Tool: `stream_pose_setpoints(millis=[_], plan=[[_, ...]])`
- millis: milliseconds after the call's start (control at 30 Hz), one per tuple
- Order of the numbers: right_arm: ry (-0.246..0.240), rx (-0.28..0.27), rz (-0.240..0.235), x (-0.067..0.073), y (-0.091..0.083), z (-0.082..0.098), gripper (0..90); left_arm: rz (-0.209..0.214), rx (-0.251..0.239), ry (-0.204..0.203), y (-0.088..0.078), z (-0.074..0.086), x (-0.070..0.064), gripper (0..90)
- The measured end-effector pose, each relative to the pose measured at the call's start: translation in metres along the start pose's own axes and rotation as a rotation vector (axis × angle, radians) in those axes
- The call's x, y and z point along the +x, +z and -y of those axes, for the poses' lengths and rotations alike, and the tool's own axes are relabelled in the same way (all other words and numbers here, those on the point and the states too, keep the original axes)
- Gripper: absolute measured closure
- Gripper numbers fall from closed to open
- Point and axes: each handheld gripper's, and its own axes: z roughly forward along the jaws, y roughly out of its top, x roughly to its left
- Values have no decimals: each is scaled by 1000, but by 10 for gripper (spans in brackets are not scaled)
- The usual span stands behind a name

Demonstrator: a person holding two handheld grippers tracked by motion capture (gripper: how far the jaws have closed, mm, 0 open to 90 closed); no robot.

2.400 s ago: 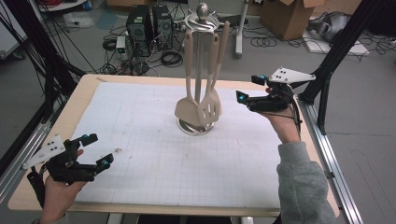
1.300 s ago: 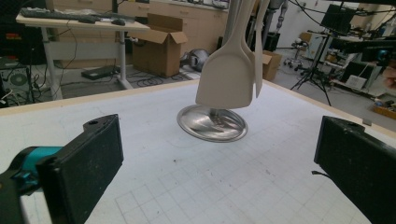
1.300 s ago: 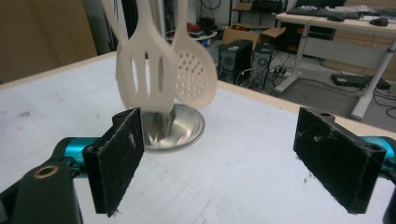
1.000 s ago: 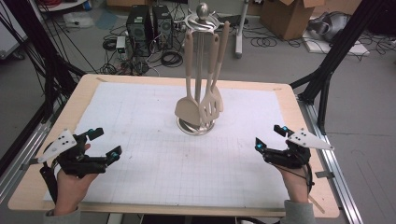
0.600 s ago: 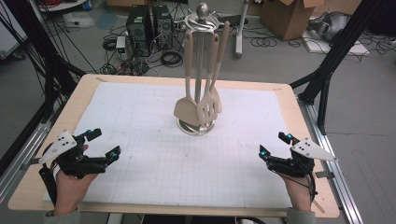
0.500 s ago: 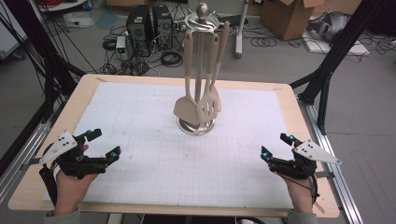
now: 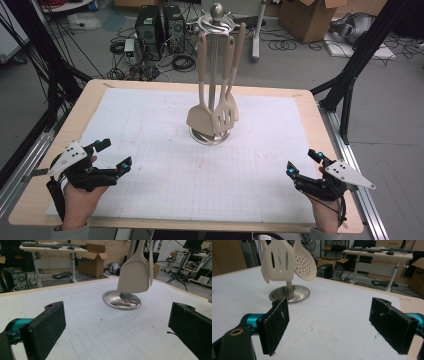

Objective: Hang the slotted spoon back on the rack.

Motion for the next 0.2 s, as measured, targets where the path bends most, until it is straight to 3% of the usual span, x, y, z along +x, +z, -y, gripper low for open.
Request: stream_pose_setpoints(millis=[200], plan=[[-2,10,-30,3,3,1,155,11,3,4,1,-2,-5,17]])
